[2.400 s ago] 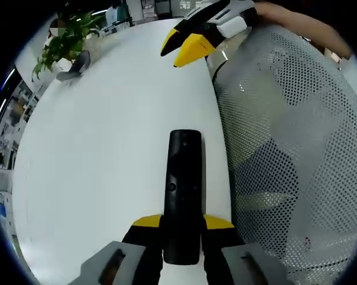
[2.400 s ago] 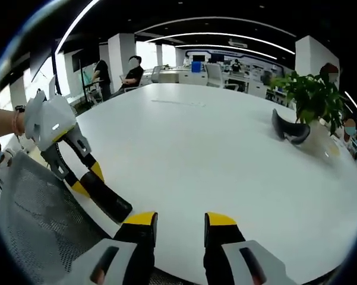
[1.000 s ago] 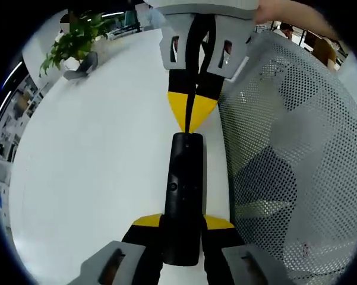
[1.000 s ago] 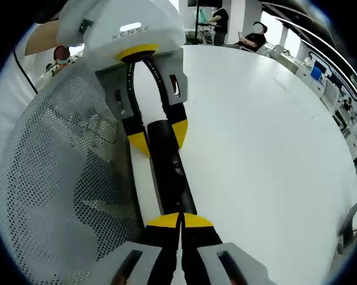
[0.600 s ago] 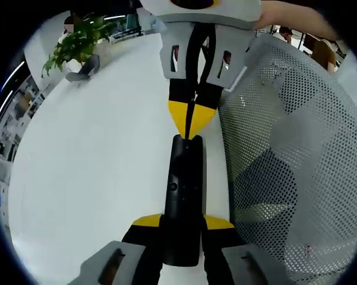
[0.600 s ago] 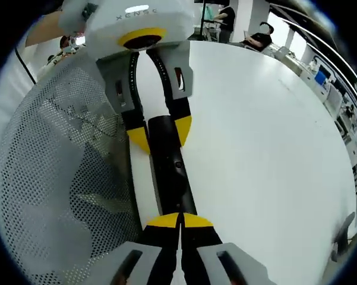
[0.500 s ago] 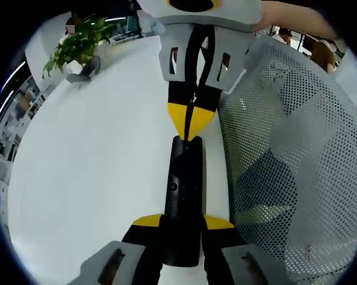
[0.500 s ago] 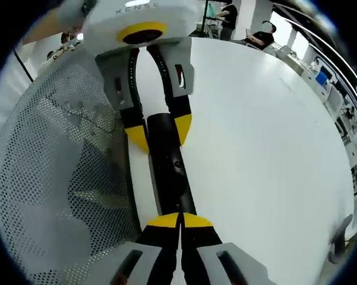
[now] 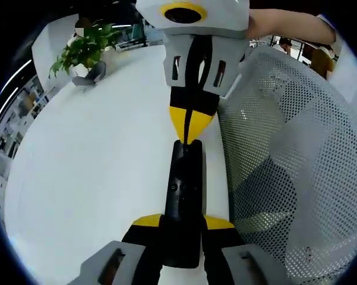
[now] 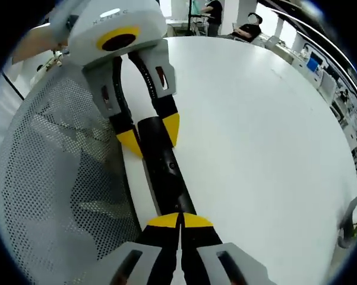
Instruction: Press the specified remote control buttons in sequence, fully releasing each button before pressing the next.
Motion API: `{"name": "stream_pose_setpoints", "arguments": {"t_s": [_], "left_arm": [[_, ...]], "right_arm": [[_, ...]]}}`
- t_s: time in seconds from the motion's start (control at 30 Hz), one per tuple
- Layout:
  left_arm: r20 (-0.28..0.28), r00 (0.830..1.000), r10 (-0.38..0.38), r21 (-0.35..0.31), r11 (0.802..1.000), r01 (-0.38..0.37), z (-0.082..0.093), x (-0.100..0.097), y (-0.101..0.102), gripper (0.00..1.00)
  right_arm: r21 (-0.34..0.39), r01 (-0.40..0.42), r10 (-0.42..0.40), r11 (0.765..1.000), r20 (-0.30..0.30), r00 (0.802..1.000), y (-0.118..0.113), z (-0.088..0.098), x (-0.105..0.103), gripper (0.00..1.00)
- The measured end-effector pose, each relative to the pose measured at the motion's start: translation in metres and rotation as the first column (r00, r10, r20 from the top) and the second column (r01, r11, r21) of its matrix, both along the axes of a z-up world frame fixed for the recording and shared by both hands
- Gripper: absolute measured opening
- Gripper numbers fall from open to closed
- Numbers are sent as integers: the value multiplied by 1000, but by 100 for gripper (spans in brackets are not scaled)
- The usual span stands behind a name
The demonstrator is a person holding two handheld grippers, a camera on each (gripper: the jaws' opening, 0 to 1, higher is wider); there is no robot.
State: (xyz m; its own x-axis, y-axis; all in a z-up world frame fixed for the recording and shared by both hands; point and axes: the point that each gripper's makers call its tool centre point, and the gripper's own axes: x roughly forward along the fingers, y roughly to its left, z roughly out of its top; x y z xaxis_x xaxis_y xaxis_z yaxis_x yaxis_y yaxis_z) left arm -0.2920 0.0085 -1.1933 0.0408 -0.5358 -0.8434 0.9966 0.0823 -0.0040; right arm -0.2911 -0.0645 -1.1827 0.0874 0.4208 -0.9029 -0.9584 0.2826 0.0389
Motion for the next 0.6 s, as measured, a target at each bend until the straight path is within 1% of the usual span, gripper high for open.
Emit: {"name": "stream_pose_setpoints", "arguments": {"t_s": [0.07,0.13,0.37,0.43,0.47,0.5,0.53,0.6], "left_arm": [[0,1000,1,3,1000,-1,0,0,0,24],[0,1000,1,5,1000,-1,0,0,0,24],[-1,1000,7,6,1000,-7,0,0,0,24],[-1,1000,7,9,1000,-7,0,-1,0,24],[-1,1000,7,9,1000,-7,0,-1,0,24],[-1,1000,9,8,1000,-9,0,-1,0,24],[-1,1000,10,6,1000,-10,0,-1,0,24],[-1,1000,12,2,1000,-12,0,-1,0,24]], "right_arm": [[1,0,0,1000,-3,1000,0,1,-2,0],[1,-9,9,1000,12,1000,2,2,-1,0],[10,-42,42,999,20,999,15,3,0,0],[1,-61,61,998,19,998,17,1,-1,0],[-16,-71,71,997,23,997,16,-2,-2,0],[-10,-83,83,996,44,996,17,-1,0,0],[-16,-77,78,997,33,996,16,0,0,0],[-21,-85,85,996,40,996,16,-1,0,0]]}}
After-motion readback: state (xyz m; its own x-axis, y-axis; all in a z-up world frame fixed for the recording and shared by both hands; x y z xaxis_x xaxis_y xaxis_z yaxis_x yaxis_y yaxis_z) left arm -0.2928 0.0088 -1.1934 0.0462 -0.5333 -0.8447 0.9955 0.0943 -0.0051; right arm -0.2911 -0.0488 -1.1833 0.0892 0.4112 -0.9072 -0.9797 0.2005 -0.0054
